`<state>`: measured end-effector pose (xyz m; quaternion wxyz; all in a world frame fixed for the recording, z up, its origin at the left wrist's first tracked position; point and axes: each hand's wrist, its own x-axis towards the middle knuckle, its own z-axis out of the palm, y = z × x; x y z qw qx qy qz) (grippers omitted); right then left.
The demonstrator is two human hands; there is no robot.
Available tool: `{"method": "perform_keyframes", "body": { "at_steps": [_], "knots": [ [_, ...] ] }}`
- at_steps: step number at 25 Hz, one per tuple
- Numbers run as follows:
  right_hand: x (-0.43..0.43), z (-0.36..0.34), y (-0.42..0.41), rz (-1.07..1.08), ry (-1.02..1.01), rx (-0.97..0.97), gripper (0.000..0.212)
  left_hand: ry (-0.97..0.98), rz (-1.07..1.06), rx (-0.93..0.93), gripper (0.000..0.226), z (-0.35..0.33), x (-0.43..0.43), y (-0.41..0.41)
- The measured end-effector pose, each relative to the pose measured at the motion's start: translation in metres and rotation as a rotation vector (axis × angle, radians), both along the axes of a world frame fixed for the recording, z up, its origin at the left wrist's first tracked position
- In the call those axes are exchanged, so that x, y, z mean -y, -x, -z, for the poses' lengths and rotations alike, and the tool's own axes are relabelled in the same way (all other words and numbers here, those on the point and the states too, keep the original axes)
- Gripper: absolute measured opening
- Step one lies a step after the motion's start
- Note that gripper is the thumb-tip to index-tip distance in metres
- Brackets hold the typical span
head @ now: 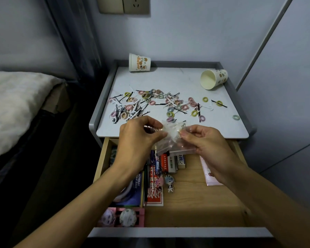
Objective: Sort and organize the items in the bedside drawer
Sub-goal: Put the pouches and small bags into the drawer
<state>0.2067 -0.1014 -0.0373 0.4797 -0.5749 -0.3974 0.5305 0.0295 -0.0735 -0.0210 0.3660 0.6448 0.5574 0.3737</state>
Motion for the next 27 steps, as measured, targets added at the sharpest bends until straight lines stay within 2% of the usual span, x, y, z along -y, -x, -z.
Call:
{"method": "perform_keyframes", "body": {
  "at_steps": [4,6,8,11,13,14,16,17,21,24,25,27],
  "knots": [
    [0.014,0.026,-0.02,-0.05,0.244,0.106,0.017,-0.014,-0.072,-0.028,0.019,0.004,0.0,0.006],
    [0.016,0.046,-0.023,0.08,0.325,0.121,0.019,0.051,-0.071,0.005,0.02,0.009,0.001,0.008],
    [0.009,0.066,-0.026,0.226,0.311,0.216,0.022,0.142,-0.06,0.075,0.026,0.016,0.003,0.011],
    [-0.007,0.098,-0.029,0.283,0.31,0.357,0.018,0.258,-0.031,0.169,0.033,0.024,0.005,0.015],
    [-0.013,0.121,-0.032,0.286,0.294,0.56,0.006,0.293,-0.005,0.161,0.028,0.029,0.005,0.017],
    [-0.015,0.129,-0.034,0.291,0.274,0.669,0.01,0.301,0.013,0.146,0.023,0.03,0.005,0.017],
    [-0.014,0.136,-0.036,0.256,0.214,0.807,0.007,0.317,0.05,0.135,0.015,0.032,0.005,0.017],
    [-0.013,0.137,-0.037,0.231,0.182,0.837,0.012,0.328,0.059,0.14,0.013,0.033,0.005,0.017],
    [-0.013,0.14,-0.04,0.163,0.066,0.906,0.013,0.368,0.039,0.198,0.012,0.036,0.005,0.014],
    [-0.008,0.132,-0.041,0.102,0.118,0.901,0.01,0.388,0.026,0.252,0.012,0.034,0.006,0.01],
    [-0.005,0.127,-0.041,0.081,0.127,0.949,0.011,0.394,0.027,0.263,0.014,0.033,0.007,0.008],
    [0.005,0.113,-0.038,-0.028,0.108,1.278,0.018,0.402,0.037,0.265,0.017,0.033,0.007,0.005]
  ]
}}
